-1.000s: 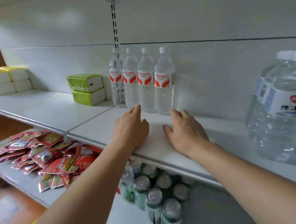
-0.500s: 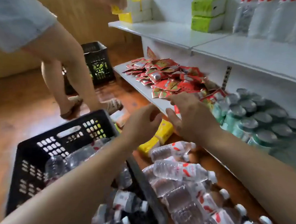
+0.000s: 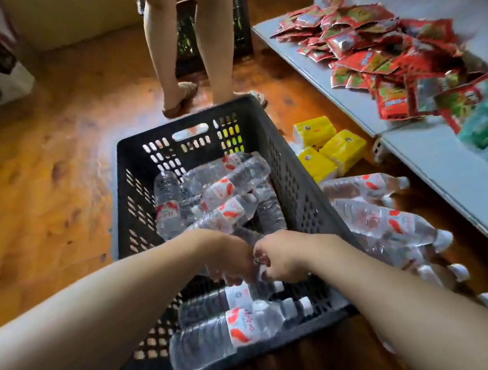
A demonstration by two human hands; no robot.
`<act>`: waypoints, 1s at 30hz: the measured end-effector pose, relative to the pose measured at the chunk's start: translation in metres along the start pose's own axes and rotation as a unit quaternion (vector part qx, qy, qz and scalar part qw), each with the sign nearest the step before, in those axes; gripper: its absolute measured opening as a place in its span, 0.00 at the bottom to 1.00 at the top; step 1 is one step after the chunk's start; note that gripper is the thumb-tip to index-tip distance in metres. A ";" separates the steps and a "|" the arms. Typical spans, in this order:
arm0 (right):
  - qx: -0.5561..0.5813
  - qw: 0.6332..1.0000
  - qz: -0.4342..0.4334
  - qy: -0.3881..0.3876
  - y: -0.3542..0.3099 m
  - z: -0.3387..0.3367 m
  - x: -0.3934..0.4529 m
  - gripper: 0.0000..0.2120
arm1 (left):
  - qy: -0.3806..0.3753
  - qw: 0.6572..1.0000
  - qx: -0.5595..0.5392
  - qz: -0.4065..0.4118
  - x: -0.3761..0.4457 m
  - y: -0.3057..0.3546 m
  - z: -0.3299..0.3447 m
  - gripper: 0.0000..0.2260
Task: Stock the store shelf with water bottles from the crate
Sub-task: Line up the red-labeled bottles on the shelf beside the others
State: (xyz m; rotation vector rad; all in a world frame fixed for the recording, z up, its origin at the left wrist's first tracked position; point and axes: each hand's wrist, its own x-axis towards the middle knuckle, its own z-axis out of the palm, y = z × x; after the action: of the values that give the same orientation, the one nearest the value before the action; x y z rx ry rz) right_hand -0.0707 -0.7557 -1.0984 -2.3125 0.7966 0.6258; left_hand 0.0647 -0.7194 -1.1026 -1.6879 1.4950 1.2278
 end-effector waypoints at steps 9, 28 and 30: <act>-0.125 0.954 0.039 -0.271 -0.010 0.027 0.017 0.11 | -0.114 0.993 0.003 0.026 0.024 -0.028 0.056 0.24; 0.177 0.949 0.009 0.261 0.026 -0.078 -0.105 0.08 | 0.131 0.946 -0.148 0.258 -0.058 0.030 -0.056 0.26; 0.265 0.901 -0.010 0.343 0.040 -0.086 -0.126 0.07 | 0.171 0.923 -0.182 0.294 -0.070 0.044 -0.072 0.28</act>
State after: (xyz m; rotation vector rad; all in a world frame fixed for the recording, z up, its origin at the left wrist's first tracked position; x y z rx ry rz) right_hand -0.1670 -0.7902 -0.9784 -1.9938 1.0829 -0.4272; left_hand 0.0447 -0.7605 -1.0034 -1.8192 2.2092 1.6614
